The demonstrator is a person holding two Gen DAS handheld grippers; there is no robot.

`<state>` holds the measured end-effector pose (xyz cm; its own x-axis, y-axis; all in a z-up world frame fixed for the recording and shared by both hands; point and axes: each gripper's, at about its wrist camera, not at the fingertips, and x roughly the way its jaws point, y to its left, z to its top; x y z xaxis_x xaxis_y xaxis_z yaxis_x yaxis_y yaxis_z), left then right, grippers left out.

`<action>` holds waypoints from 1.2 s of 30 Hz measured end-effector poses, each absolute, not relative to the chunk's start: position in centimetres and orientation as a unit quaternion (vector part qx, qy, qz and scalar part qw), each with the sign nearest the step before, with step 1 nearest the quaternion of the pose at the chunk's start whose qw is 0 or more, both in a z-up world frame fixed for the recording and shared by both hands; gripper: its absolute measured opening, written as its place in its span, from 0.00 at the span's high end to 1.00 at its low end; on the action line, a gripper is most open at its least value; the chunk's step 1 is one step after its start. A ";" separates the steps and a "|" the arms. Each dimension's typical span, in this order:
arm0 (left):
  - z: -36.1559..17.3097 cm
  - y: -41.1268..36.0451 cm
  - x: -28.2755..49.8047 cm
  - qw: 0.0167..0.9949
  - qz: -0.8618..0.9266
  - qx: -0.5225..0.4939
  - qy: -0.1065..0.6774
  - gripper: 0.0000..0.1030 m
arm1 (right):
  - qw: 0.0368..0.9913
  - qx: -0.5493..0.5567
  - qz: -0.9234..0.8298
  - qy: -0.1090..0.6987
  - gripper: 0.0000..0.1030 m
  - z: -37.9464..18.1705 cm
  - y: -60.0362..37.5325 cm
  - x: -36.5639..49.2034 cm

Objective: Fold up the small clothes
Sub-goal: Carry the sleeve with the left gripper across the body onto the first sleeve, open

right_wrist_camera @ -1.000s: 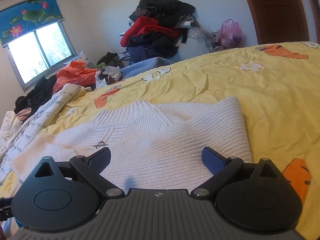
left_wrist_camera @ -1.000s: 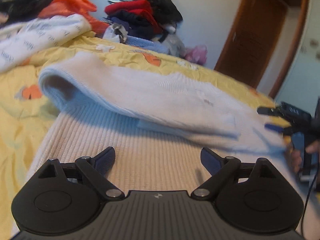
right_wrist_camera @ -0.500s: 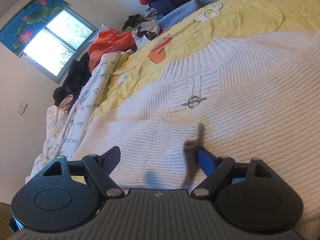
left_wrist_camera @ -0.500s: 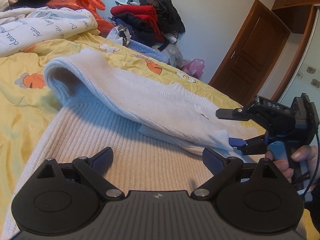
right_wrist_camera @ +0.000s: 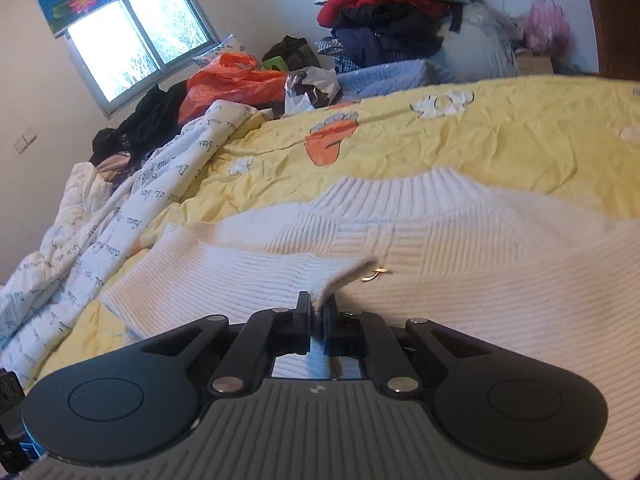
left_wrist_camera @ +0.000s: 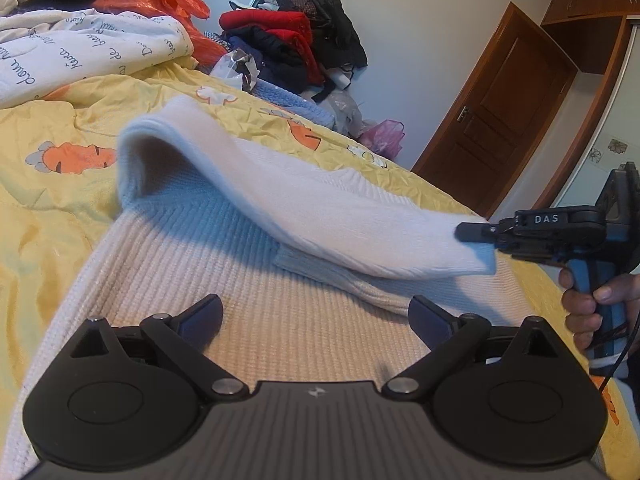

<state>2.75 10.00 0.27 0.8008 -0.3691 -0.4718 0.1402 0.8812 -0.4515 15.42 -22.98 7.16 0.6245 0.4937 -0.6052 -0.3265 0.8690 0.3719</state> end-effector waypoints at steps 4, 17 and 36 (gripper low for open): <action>0.3 10.0 2.7 0.927 -0.137 -0.201 0.284 0.02 | 0.909 0.063 0.199 0.360 0.92 8.0 -25.1 15.8; 0.4 9.6 2.8 0.929 -0.136 -0.190 0.287 0.01 | 0.918 0.085 0.125 0.367 0.81 3.0 -30.8 15.7; 2.5 3.4 18.7 0.937 -0.042 0.060 0.342 0.01 | 0.948 0.044 0.125 0.291 0.32 1.6 -26.2 13.9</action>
